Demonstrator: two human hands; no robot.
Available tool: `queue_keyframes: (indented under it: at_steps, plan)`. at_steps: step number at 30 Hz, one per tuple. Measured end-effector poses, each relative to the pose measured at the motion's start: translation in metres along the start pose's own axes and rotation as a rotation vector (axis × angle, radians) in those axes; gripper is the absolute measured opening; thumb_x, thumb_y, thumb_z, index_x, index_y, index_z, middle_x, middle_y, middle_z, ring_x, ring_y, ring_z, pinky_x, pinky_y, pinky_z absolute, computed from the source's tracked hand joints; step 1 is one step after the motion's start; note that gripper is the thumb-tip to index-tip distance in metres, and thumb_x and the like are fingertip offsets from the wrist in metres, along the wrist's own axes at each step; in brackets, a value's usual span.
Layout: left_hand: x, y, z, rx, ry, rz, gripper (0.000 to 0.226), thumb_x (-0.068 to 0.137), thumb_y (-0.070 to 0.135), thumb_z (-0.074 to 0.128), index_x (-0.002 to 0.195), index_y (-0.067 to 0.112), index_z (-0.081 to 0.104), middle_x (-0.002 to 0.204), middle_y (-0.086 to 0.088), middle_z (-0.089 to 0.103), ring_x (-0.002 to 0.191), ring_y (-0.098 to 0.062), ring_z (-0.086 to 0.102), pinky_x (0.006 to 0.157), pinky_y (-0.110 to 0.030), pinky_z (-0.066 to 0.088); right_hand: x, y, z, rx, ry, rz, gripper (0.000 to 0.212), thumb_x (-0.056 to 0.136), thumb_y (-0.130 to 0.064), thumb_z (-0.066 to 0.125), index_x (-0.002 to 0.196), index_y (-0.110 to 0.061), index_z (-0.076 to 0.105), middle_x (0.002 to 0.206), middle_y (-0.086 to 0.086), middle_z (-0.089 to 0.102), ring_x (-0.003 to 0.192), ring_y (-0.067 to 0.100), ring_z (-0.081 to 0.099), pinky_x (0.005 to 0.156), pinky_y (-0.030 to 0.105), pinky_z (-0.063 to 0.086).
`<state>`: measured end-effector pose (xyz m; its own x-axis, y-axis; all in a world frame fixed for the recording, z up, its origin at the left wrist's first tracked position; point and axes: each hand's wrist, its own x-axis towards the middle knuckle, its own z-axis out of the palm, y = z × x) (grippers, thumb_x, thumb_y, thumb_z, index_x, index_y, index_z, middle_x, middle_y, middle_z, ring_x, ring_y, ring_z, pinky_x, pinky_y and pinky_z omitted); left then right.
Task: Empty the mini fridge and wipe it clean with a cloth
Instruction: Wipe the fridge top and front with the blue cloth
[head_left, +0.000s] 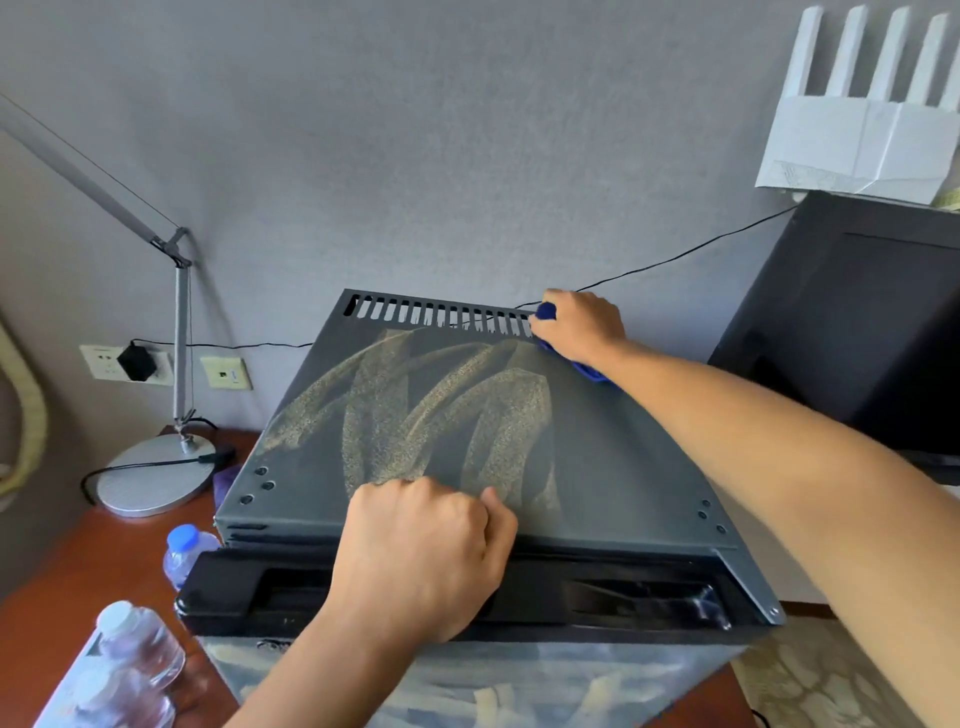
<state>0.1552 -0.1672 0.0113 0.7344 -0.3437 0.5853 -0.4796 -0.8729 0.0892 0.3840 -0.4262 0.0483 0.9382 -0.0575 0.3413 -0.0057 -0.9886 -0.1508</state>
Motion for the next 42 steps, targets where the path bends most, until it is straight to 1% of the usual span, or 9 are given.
queue_keyframes:
  at_steps: [4, 8, 13, 18, 22, 25, 33, 38, 42]
  plan:
    - [0.0, -0.001, -0.001, -0.001, 0.022, -0.007, 0.054, 0.091, 0.035, 0.046, 0.045, 0.017, 0.026, 0.035, 0.0, 0.037, 0.031, -0.031, 0.036, 0.047, -0.022, 0.018, 0.017, -0.003, 0.005, -0.027, -0.019, -0.026, 0.018, 0.089, -0.037, 0.058, 0.09, -0.019, 0.057, 0.09, 0.005, 0.065, 0.078, 0.031, 0.055, 0.066, 0.034, 0.037]
    - [0.0, -0.002, -0.002, -0.018, 0.028, -0.004, 0.055, 0.092, 0.036, 0.046, 0.047, 0.015, 0.026, 0.037, 0.002, 0.035, 0.038, -0.029, 0.022, 0.047, -0.021, 0.019, -0.01, -0.009, 0.001, 0.014, 0.027, 0.014, 0.022, 0.086, -0.036, 0.057, 0.082, -0.016, 0.05, 0.078, 0.003, 0.06, 0.076, 0.036, 0.058, 0.062, 0.034, 0.038]
    - [0.0, -0.002, -0.003, -0.005, 0.004, 0.024, 0.054, 0.09, 0.037, 0.049, 0.046, 0.015, 0.026, 0.036, 0.001, 0.034, 0.032, -0.03, 0.033, 0.049, -0.021, 0.019, -0.086, -0.031, -0.022, 0.058, 0.072, 0.012, 0.027, 0.085, -0.039, 0.061, 0.08, -0.014, 0.054, 0.075, 0.001, 0.062, 0.075, 0.03, 0.053, 0.061, 0.033, 0.033]
    - [-0.004, -0.004, -0.005, -0.013, 0.01, 0.064, 0.056, 0.091, 0.04, 0.044, 0.044, 0.015, 0.027, 0.042, 0.007, 0.018, 0.038, -0.027, 0.021, 0.049, -0.021, 0.016, -0.179, -0.049, -0.053, 0.121, 0.008, -0.064, 0.034, 0.087, -0.042, 0.064, 0.071, -0.019, 0.046, 0.065, -0.001, 0.058, 0.068, 0.024, 0.055, 0.057, 0.033, 0.038]
    - [-0.007, -0.018, -0.005, 0.027, -0.03, 0.185, 0.054, 0.092, 0.045, 0.04, 0.049, 0.015, 0.026, 0.043, 0.001, 0.041, 0.039, -0.031, 0.042, 0.047, -0.025, 0.021, -0.243, -0.048, -0.071, 0.253, 0.016, -0.177, 0.044, 0.086, -0.045, 0.071, 0.063, -0.025, 0.039, 0.055, -0.004, 0.05, 0.059, 0.016, 0.05, 0.057, 0.035, 0.041]
    - [-0.006, -0.043, -0.014, 0.047, -0.052, 0.262, 0.043, 0.086, 0.043, 0.046, 0.053, 0.016, 0.04, 0.049, 0.002, 0.05, 0.041, -0.029, 0.049, 0.044, -0.024, 0.026, -0.256, -0.044, -0.074, 0.272, 0.045, -0.252, 0.047, 0.085, -0.05, 0.072, 0.062, -0.024, 0.04, 0.053, -0.003, 0.048, 0.056, 0.017, 0.048, 0.054, 0.032, 0.038]
    - [-0.014, -0.051, -0.01, -0.056, -0.021, 0.287, 0.033, 0.081, 0.033, 0.051, 0.052, 0.02, 0.041, 0.057, 0.003, 0.046, 0.051, -0.026, 0.048, 0.044, -0.027, 0.031, -0.185, -0.044, -0.052, 0.118, 0.032, -0.217, 0.046, 0.089, -0.056, 0.064, 0.065, -0.023, 0.042, 0.057, -0.005, 0.052, 0.059, 0.011, 0.052, 0.057, 0.03, 0.038]
    - [-0.014, -0.051, -0.01, -0.084, -0.01, 0.29, 0.032, 0.08, 0.032, 0.051, 0.056, 0.023, 0.031, 0.056, 0.003, 0.043, 0.049, -0.025, 0.044, 0.046, -0.027, 0.026, -0.095, -0.028, -0.025, 0.045, 0.058, -0.067, 0.045, 0.09, -0.058, 0.06, 0.074, -0.018, 0.049, 0.07, -0.006, 0.061, 0.071, 0.021, 0.057, 0.054, 0.026, 0.036]
    - [-0.013, -0.053, -0.009, -0.071, -0.025, 0.288, 0.033, 0.08, 0.034, 0.054, 0.054, 0.023, 0.036, 0.056, 0.003, 0.043, 0.049, -0.025, 0.044, 0.045, -0.028, 0.027, -0.038, -0.026, -0.007, 0.032, 0.041, -0.009, 0.043, 0.091, -0.058, 0.055, 0.074, -0.02, 0.044, 0.072, -0.006, 0.059, 0.073, 0.027, 0.059, 0.062, 0.034, 0.043]
